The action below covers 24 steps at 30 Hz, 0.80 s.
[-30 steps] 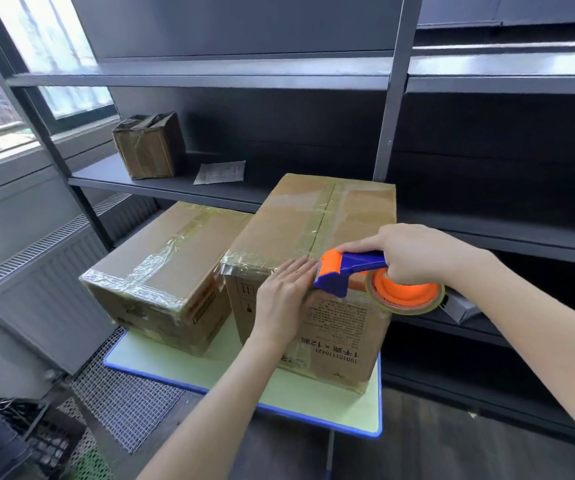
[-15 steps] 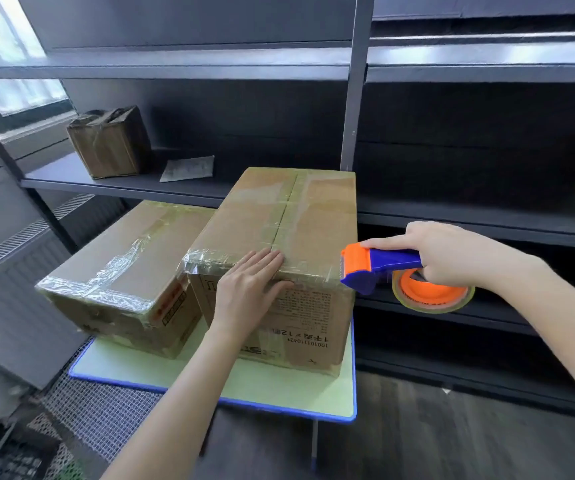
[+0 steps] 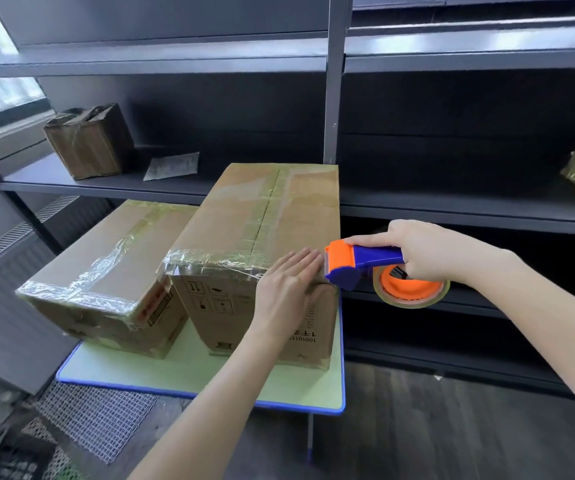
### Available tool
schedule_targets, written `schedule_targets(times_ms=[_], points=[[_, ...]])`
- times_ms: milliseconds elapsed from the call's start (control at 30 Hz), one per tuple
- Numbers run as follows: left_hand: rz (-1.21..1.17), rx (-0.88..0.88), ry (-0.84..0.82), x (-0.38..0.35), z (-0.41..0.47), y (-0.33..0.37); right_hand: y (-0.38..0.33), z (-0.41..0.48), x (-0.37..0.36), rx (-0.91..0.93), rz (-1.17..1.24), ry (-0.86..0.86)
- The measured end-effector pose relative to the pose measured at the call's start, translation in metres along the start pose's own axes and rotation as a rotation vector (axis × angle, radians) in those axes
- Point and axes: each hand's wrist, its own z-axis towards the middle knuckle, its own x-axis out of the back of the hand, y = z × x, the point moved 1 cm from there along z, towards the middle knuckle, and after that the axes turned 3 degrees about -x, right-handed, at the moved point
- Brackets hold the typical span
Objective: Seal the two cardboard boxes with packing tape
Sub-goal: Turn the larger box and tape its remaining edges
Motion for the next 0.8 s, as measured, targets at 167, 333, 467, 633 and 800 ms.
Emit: schedule_targets(times_ms=[167,333,467,633,800], points=[[-0.002,0.050,-0.014,0.004,-0.002,-0.002,0.035,-0.026,0.011,-0.111,-0.003,-0.028],[-0.024,0.072,-0.073,0.006,-0.001,0.006,0.030,-0.039,-0.002,-0.118,-0.130,-0.026],[-0.057,0.085,-0.109,0.014,-0.001,0.011,0.020,-0.031,-0.007,-0.061,-0.218,-0.009],[-0.074,0.114,-0.162,0.019,0.002,0.015,0.005,-0.013,-0.004,-0.067,-0.299,-0.088],[-0.048,0.107,-0.213,0.021,0.007,0.015,-0.006,0.002,0.003,-0.099,-0.269,-0.184]])
